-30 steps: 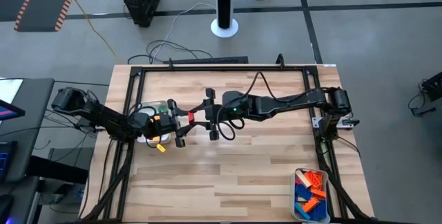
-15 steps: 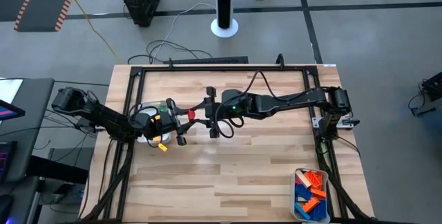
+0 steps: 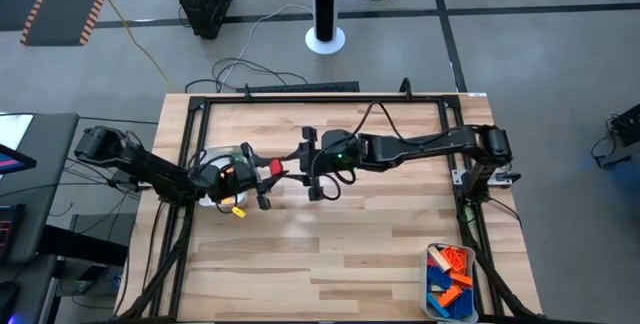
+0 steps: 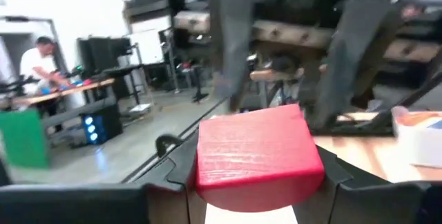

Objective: Sort blocks by size
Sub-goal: Put the red small block into the white bin

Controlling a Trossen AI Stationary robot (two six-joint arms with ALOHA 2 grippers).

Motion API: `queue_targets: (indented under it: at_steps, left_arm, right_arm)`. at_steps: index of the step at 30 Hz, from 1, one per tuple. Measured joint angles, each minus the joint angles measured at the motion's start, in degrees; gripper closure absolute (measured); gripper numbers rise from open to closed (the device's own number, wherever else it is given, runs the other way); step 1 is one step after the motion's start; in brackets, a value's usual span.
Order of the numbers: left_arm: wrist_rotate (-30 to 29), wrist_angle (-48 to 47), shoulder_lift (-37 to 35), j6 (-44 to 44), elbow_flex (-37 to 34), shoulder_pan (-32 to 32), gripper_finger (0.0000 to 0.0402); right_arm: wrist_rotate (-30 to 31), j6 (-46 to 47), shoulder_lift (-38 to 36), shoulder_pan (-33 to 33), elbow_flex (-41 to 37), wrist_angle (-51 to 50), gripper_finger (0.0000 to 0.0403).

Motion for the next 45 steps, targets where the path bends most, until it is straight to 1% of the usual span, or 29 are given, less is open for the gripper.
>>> queue_targets:
  at_steps: [3, 6, 8, 10, 12, 15, 17, 19, 23, 28, 35, 39, 43, 45]
  left_arm:
    - [-3.13, -4.48, -1.81, -0.94, 0.05, -0.58, 0.0249]
    - [-6.47, -11.22, -5.93, -1.11, 0.02, -2.06, 0.0245]
    - [-9.47, -17.46, -9.72, -1.85, 0.05, -3.56, 0.0248]
    - [-13.09, -26.00, -13.95, -5.02, 0.05, -5.25, 0.0251]
    - [-16.65, -36.92, -18.93, -10.73, 0.02, -6.87, 0.0252]
    - [-20.08, -54.13, -26.91, -24.14, 0.02, -8.44, 0.0249]
    - [-20.56, -65.17, -31.88, -33.23, 0.02, -8.76, 0.0247]
    - [-20.63, -74.69, -36.38, -40.41, 0.01, -8.79, 0.0247]
    - [-20.53, -87.82, -42.72, -50.07, -0.02, -8.79, 0.0252]
    - [-18.22, -99.38, -46.37, -58.36, -0.02, -8.77, 0.0250]
    - [-13.13, -112.07, -46.76, -70.62, -0.04, -8.77, 0.0247]
    - [-10.40, -112.45, -46.76, -70.14, -0.04, -8.77, 0.0235]
    - [-8.93, -112.28, -46.76, -69.68, -0.04, -8.77, 0.0195]
    - [-8.29, -112.26, -46.76, -69.69, -0.04, -8.77, 0.0170]
  right_arm:
    - [-0.02, 0.25, -2.38, 0.04, -0.04, -5.46, 0.0187]
    - [-0.04, 2.04, -5.38, 0.04, -0.04, -12.11, 0.0187]
    - [-0.04, 5.00, -7.04, 0.04, -0.02, -17.25, 0.0187]
    - [-0.04, 8.58, -8.07, -0.10, 0.00, -24.06, 0.0187]
    - [0.35, 12.02, -8.42, -0.15, 0.00, -31.21, 0.0187]
    - [2.85, 15.63, -8.48, -0.15, -0.39, -40.26, 0.0187]
    - [3.93, 17.21, -8.59, 0.10, -1.83, -41.83, 0.0187]
    - [4.44, 17.83, -8.57, 0.46, -3.48, -41.93, 0.0187]
    - [4.42, 18.24, -8.55, 1.28, -5.81, -41.02, 0.0187]
    - [4.42, 18.90, -8.55, 1.69, -6.75, -40.52, 0.0187]
    - [4.48, 18.48, -8.55, 1.77, -6.75, -40.13, 0.0187]
    - [4.48, 18.46, -8.55, 1.75, -6.75, -40.26, 0.0187]
    - [4.52, 17.60, -8.98, 1.95, -6.84, -41.60, 0.0187]
    - [4.52, 16.72, -10.27, 2.20, -7.61, -40.53, 0.0188]
